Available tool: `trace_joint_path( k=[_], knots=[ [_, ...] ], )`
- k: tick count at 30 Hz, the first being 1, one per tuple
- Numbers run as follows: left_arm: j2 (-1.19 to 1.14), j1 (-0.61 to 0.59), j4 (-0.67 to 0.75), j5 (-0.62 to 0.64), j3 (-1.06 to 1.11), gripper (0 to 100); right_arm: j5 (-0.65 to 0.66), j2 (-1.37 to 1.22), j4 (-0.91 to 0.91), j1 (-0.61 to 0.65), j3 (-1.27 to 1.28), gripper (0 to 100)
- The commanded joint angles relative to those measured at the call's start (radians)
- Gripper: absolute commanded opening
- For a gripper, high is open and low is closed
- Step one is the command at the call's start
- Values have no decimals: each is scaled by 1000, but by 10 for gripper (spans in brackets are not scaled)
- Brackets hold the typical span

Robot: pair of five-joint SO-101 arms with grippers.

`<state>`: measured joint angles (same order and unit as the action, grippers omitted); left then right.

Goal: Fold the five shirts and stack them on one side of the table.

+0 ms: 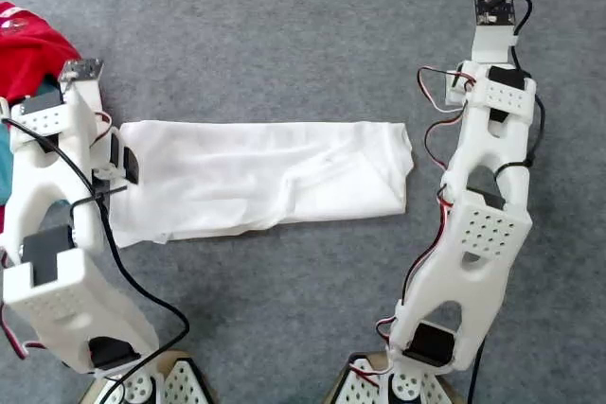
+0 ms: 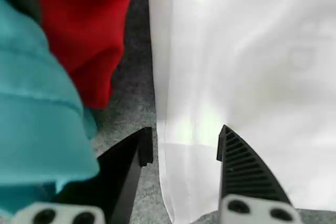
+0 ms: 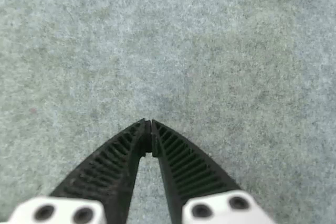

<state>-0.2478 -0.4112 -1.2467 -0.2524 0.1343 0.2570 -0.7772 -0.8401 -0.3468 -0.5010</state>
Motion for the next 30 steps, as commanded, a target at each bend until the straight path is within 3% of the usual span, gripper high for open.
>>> trace_joint_path(
  k=[1,15,21,28,30],
  knots=[
    [-31,-12,37,-11,-4,223,9,18,3,0,-53,15],
    [-138,-99,78,-3,-25,220,9,19,3,-2,-53,15],
    [-149,-65,77,-2,-16,218,9,19,3,0,-53,15],
    [-201,12,77,-6,-30,24,9,19,3,0,-53,15],
    [-215,16,66,-2,-45,32,9,19,2,-3,-61,15]
  ],
)
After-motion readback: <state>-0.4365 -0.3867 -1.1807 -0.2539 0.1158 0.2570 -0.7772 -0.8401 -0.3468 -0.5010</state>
